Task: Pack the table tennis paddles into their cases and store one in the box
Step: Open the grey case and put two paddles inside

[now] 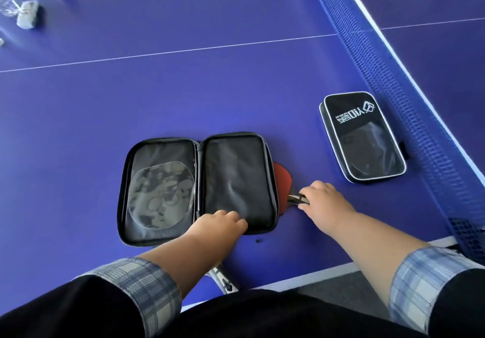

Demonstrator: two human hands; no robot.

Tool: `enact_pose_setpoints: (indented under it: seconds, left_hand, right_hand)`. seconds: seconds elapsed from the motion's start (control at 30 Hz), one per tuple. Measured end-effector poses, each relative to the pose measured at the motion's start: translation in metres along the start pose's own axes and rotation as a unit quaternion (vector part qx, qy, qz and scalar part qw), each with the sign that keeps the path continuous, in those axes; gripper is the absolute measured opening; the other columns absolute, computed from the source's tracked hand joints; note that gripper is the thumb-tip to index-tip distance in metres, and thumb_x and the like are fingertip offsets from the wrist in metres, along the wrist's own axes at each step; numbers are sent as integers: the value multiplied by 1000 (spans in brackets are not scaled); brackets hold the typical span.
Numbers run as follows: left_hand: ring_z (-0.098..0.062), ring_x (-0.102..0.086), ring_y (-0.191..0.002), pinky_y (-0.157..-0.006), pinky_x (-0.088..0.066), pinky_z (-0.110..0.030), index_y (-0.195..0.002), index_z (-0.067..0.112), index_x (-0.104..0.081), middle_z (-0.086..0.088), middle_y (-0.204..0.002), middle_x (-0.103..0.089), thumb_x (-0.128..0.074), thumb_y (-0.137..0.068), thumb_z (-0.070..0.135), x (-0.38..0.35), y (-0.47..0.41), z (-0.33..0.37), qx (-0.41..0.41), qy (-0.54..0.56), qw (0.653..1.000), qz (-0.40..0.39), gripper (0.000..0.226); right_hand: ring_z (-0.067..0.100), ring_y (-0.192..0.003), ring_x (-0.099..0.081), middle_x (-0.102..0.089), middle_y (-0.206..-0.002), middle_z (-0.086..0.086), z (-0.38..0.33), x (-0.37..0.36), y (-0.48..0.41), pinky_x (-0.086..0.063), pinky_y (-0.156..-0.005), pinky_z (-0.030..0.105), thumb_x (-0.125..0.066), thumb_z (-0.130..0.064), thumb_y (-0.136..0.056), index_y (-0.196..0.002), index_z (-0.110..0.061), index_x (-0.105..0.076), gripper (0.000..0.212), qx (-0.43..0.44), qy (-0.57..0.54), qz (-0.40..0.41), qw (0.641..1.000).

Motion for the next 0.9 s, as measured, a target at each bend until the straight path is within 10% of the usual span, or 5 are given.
enact_pose_setpoints:
  seconds: [0.27,0.5,0.63,0.77,0.9]
  left_hand:
    - [-26,-57,-101,-59,-40,-38,-113,26,-44,1,-106,-50,-58,-84,7,19,-35,-13,116,59,990,55,37]
    - [-23,-62,-97,-76,-47,-35,-112,31,-53,4,-106,-59,-56,-88,31,29,-53,6,182,184,964,61,24]
    - [-24,-68,-69,-68,-58,-34,-95,20,-62,0,-85,-70,-54,-91,50,11,-73,46,295,476,828,-21,31]
    - [-23,-74,-79,-91,-57,-45,-104,12,-62,-3,-85,-74,-57,-97,37,-11,-85,93,383,772,505,-49,27]
    - [-28,-76,-85,-88,-58,-50,-95,20,-60,-2,-72,-75,-56,-97,25,2,-101,102,351,788,506,5,7]
  right_hand:
    - [21,-92,-59,-65,-100,-7,24,15,20,-38,-79,36,-43,-43,-101,-106,-24,-47,20,58,94,44,993]
    - [24,-101,-57,-63,-111,1,65,9,31,-47,-80,36,-47,-37,-101,-128,-17,-49,33,-13,-77,17,997]
    - [18,-90,-51,-58,-102,-2,80,-4,48,-42,-72,32,-49,-34,-101,-127,-14,-49,33,-54,-147,13,988]
    - [16,-90,-55,-62,-105,-2,100,-13,67,-44,-72,32,-51,-33,-100,-125,-16,-48,30,-106,-221,9,970]
    - [16,-82,-56,-59,-94,-3,112,-14,79,-44,-65,33,-48,-33,-101,-119,-16,-49,25,-129,-267,0,955]
Point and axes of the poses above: each hand's wrist, its own y-axis away from the middle knuckle, its own x-axis out of the back of the hand, z = x × y, the point moved 10 cm from there along -y, towards the middle knuckle
